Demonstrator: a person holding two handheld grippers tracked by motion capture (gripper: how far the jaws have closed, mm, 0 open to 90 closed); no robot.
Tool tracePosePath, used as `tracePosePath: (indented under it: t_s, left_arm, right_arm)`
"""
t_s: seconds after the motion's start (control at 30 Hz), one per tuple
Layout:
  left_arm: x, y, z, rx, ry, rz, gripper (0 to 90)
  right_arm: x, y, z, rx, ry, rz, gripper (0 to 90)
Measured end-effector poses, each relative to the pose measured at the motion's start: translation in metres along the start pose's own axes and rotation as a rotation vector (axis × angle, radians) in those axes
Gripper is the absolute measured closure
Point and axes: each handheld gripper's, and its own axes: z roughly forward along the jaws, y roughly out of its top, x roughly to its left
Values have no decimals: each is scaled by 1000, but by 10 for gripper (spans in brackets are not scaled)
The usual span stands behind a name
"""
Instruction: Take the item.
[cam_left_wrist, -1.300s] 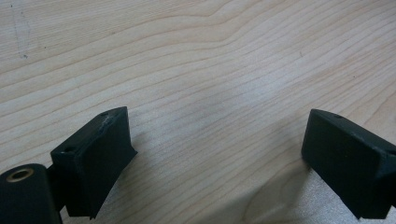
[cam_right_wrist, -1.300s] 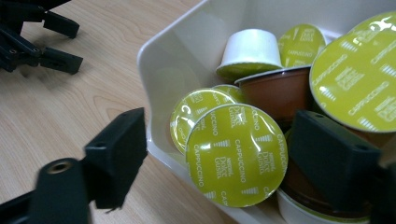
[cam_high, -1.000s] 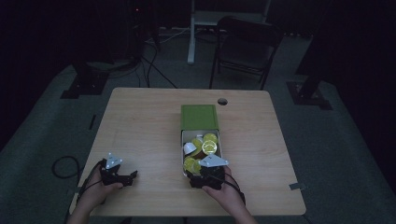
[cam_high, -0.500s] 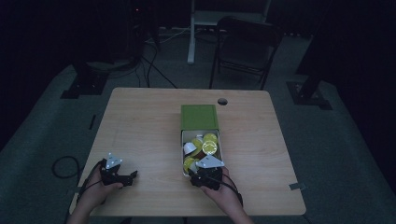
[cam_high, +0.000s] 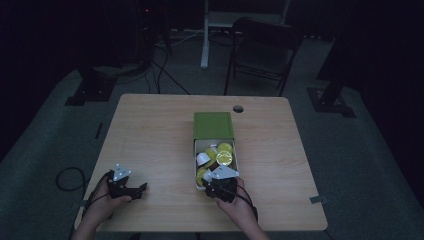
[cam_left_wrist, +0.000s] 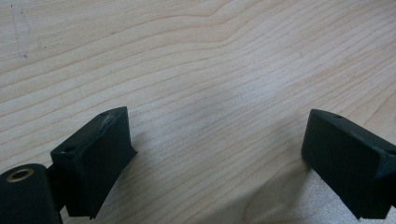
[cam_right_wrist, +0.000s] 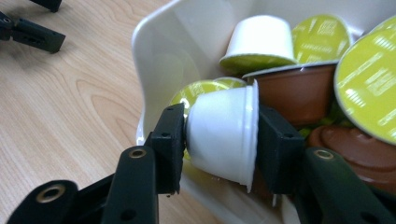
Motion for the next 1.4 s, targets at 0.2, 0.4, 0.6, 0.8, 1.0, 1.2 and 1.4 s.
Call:
tracePosePath:
  t_s: [0.2,0.4,0.6,0.8,1.0,1.2,1.4]
  left_arm:
    - [0,0,0,0,0,0,87]
    - [0,0,0,0,0,0,87]
    - [0,0,0,0,0,0,87]
    - [0,0,0,0,0,0,87]
    - [0,0,0,0,-1,0,87]
    - [0,0,0,-1,0,0,87]
    - [0,0,0,1,-1,0,87]
  right_arm:
    - [-4,2,-5,3,24,5,572]
    - [-5,10,-17,-25,36,-19,572]
    - [-7,15,-26,-51,64,-2,572]
    - [-9,21,-37,-88,67,-4,572]
    - [-14,26,-48,-128,70,-5,571]
    - [-22,31,-62,-186,61,8,571]
    - [-33,34,-74,-225,30,23,571]
